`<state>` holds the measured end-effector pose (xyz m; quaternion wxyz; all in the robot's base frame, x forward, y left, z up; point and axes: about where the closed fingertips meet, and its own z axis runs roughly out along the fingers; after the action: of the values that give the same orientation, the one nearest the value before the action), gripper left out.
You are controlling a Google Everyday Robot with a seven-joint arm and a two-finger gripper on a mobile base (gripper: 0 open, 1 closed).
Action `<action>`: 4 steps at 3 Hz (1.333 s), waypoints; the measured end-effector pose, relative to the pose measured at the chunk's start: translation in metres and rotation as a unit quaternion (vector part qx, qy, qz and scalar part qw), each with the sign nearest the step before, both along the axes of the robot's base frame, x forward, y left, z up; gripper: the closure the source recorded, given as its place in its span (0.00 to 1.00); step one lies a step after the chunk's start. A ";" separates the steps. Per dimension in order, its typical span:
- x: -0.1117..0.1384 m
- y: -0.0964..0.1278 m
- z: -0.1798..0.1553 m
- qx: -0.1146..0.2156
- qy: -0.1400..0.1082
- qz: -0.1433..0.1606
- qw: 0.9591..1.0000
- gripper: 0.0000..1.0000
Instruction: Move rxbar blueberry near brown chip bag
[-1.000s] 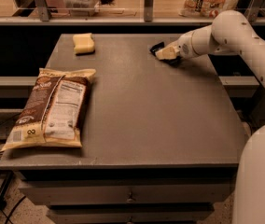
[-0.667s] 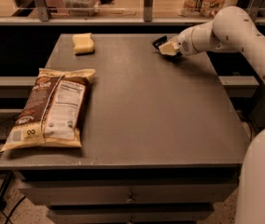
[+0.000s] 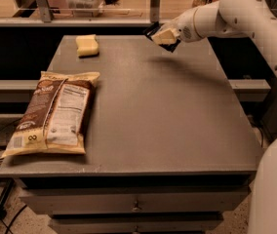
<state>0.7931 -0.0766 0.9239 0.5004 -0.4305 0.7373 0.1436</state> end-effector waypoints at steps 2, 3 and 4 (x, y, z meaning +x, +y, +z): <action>-0.015 0.029 -0.008 -0.020 0.007 0.044 0.999 1.00; -0.053 0.069 -0.019 -0.029 0.016 0.119 0.992 1.00; -0.100 0.105 -0.030 -0.033 0.032 0.200 0.979 1.00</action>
Offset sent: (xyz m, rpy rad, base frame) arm -0.0392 0.0639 -0.0166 -0.1034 0.0299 0.2128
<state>0.6932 0.0285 0.8938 0.4232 -0.5810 0.6560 0.2304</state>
